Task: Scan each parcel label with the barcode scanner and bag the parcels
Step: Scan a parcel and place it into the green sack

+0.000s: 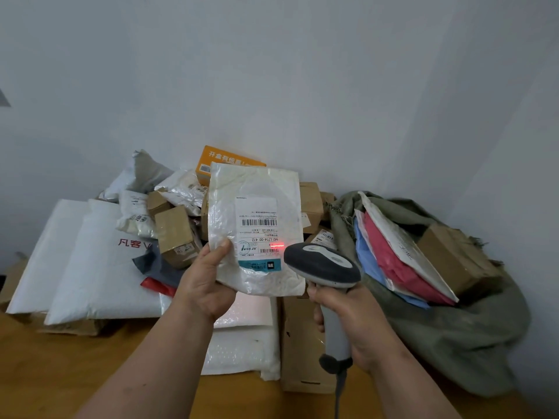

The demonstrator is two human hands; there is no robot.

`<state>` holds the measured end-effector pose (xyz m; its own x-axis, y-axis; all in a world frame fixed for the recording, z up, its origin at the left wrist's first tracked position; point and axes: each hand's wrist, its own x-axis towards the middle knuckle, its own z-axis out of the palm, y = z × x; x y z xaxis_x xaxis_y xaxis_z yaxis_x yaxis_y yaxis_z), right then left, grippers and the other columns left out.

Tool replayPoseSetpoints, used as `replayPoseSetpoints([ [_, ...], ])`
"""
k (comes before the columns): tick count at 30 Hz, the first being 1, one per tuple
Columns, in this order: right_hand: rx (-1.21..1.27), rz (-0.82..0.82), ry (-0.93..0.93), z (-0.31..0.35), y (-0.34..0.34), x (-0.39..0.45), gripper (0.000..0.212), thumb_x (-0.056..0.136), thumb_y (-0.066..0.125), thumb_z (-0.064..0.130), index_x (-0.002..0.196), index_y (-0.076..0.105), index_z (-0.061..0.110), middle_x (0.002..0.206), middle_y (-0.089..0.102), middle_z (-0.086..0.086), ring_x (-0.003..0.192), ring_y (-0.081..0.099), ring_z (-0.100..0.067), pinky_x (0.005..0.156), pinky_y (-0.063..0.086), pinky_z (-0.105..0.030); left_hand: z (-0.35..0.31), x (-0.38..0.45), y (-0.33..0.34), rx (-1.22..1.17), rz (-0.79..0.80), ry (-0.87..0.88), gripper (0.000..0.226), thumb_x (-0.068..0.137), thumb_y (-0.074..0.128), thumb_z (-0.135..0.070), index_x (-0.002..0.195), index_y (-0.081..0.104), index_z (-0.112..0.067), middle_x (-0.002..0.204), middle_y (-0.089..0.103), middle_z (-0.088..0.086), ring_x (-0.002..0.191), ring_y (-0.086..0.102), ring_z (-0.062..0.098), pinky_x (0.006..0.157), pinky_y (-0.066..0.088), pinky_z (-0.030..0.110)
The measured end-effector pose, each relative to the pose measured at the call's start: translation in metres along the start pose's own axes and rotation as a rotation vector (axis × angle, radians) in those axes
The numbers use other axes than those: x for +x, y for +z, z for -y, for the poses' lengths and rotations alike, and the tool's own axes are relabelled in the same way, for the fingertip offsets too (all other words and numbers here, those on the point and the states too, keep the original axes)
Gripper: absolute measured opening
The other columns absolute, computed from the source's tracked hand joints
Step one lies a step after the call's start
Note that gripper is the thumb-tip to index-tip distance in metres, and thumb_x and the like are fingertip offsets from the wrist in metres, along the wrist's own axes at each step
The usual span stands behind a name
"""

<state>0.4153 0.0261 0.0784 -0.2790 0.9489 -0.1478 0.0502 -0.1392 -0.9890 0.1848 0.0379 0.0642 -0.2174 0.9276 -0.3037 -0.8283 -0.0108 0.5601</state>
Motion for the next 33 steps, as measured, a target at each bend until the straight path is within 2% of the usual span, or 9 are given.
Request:
replayPoseSetpoints([
  [4, -0.01, 0.03, 0.007, -0.003, -0.004, -0.002, 0.033, 0.069, 0.075, 0.038, 0.096, 0.069, 0.021, 0.066, 0.063, -0.005, 0.067, 0.06, -0.022, 0.069, 0.049, -0.04, 0.002, -0.003, 0.0, 0.006, 0.006, 0.009, 0.035, 0.094, 0.059, -0.012, 0.129, 0.062, -0.014, 0.124, 0.068, 0.016, 0.113, 0.065, 0.039, 0.099, 0.041, 0.072],
  [9, 0.012, 0.047, 0.023, -0.003, -0.008, -0.002, 0.021, 0.068, 0.076, 0.037, 0.086, 0.072, 0.027, 0.066, 0.063, -0.006, 0.065, 0.059, -0.022, 0.067, 0.048, -0.039, 0.005, -0.009, 0.004, 0.002, -0.004, 0.018, 0.044, 0.094, 0.059, -0.01, 0.137, 0.056, -0.012, 0.128, 0.066, 0.018, 0.118, 0.062, 0.041, 0.102, 0.038, 0.071],
  [13, 0.03, 0.045, 0.038, -0.004, -0.011, -0.001, 0.02, 0.068, 0.076, 0.033, 0.086, 0.073, 0.024, 0.067, 0.063, -0.006, 0.065, 0.058, -0.023, 0.065, 0.048, -0.038, 0.009, -0.01, 0.006, 0.005, 0.0, 0.026, 0.044, 0.097, 0.056, -0.009, 0.14, 0.053, -0.01, 0.131, 0.063, 0.019, 0.121, 0.059, 0.041, 0.104, 0.037, 0.07],
  [17, 0.023, 0.047, 0.043, -0.005, -0.013, -0.001, 0.023, 0.068, 0.077, 0.034, 0.088, 0.072, 0.023, 0.069, 0.064, -0.005, 0.066, 0.059, -0.022, 0.065, 0.049, -0.037, 0.012, -0.011, 0.009, 0.008, -0.005, 0.027, 0.035, 0.095, 0.057, -0.009, 0.131, 0.06, -0.011, 0.126, 0.066, 0.018, 0.117, 0.062, 0.04, 0.102, 0.04, 0.07],
  [21, 0.013, 0.064, 0.034, -0.005, -0.017, 0.0, 0.015, 0.068, 0.075, 0.034, 0.08, 0.072, 0.025, 0.068, 0.062, -0.006, 0.065, 0.059, -0.022, 0.062, 0.049, -0.035, 0.016, -0.01, 0.013, 0.0, -0.015, 0.03, 0.029, 0.094, 0.058, -0.008, 0.122, 0.063, -0.011, 0.126, 0.066, 0.019, 0.118, 0.062, 0.041, 0.103, 0.039, 0.07],
  [26, 0.028, 0.07, 0.042, -0.005, -0.025, 0.003, 0.023, 0.068, 0.075, 0.033, 0.088, 0.072, 0.022, 0.068, 0.062, -0.006, 0.064, 0.059, -0.02, 0.061, 0.049, -0.034, 0.021, -0.01, 0.019, 0.005, -0.005, 0.039, 0.04, 0.096, 0.055, -0.008, 0.137, 0.056, -0.01, 0.13, 0.064, 0.019, 0.121, 0.059, 0.042, 0.104, 0.037, 0.069],
  [30, 0.029, 0.052, 0.051, -0.006, -0.033, 0.004, 0.028, 0.068, 0.076, 0.034, 0.094, 0.072, 0.024, 0.066, 0.064, -0.005, 0.064, 0.06, -0.018, 0.061, 0.05, -0.032, 0.028, -0.008, 0.023, 0.014, 0.015, 0.035, 0.041, 0.095, 0.056, -0.009, 0.136, 0.056, -0.011, 0.133, 0.062, 0.019, 0.122, 0.058, 0.041, 0.105, 0.037, 0.068],
  [33, 0.024, -0.001, 0.062, -0.009, -0.042, 0.007, 0.023, 0.079, 0.08, 0.03, 0.099, 0.071, 0.022, 0.066, 0.066, -0.002, 0.066, 0.063, -0.018, 0.063, 0.051, -0.031, 0.034, -0.004, 0.026, 0.039, 0.039, 0.016, 0.05, 0.087, 0.061, -0.012, 0.137, 0.056, -0.011, 0.132, 0.063, 0.017, 0.119, 0.061, 0.04, 0.102, 0.041, 0.067],
])
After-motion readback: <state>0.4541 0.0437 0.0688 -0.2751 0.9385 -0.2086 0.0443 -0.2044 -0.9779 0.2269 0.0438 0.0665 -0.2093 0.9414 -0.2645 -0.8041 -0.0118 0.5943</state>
